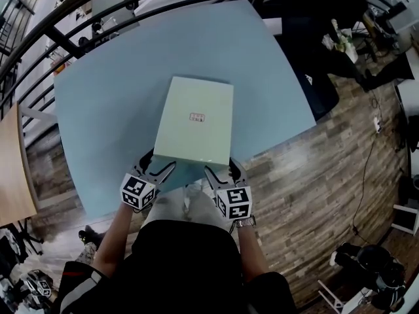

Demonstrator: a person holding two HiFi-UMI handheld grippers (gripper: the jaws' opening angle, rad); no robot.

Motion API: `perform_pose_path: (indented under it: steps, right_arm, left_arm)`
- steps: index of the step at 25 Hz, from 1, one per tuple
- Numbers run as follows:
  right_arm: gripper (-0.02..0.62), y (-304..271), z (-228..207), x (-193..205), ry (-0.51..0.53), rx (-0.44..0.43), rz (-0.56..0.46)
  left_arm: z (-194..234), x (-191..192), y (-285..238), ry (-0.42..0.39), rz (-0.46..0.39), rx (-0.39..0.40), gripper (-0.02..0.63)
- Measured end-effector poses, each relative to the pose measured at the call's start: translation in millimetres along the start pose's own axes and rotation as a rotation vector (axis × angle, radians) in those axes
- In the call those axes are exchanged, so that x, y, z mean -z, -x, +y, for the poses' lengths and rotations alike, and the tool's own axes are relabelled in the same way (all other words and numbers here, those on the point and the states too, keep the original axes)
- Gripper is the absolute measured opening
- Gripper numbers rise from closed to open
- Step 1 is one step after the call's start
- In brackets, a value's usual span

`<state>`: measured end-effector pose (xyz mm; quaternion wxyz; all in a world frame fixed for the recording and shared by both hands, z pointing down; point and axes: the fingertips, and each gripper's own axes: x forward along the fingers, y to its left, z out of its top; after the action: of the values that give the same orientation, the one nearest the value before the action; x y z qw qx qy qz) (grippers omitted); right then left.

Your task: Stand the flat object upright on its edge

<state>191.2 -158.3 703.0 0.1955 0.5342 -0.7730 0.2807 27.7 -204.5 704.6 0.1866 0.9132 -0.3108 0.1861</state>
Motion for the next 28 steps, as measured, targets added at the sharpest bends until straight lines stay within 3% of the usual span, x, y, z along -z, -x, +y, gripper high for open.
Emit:
perform_pose_path:
  steps: [11, 28]
  right_arm:
    - [0.321, 13.4, -2.0, -14.9, -0.01, -0.004, -0.039]
    - [0.33, 29.9, 2.8, -42.0, 0.04, -0.005, -0.073]
  left_arm:
    - [-11.7, -16.3, 7.5, 0.022, -0.044, 0.019, 0.322]
    - [-17.2, -47.0, 17.6, -0.011, -0.091, 0.013, 0.324]
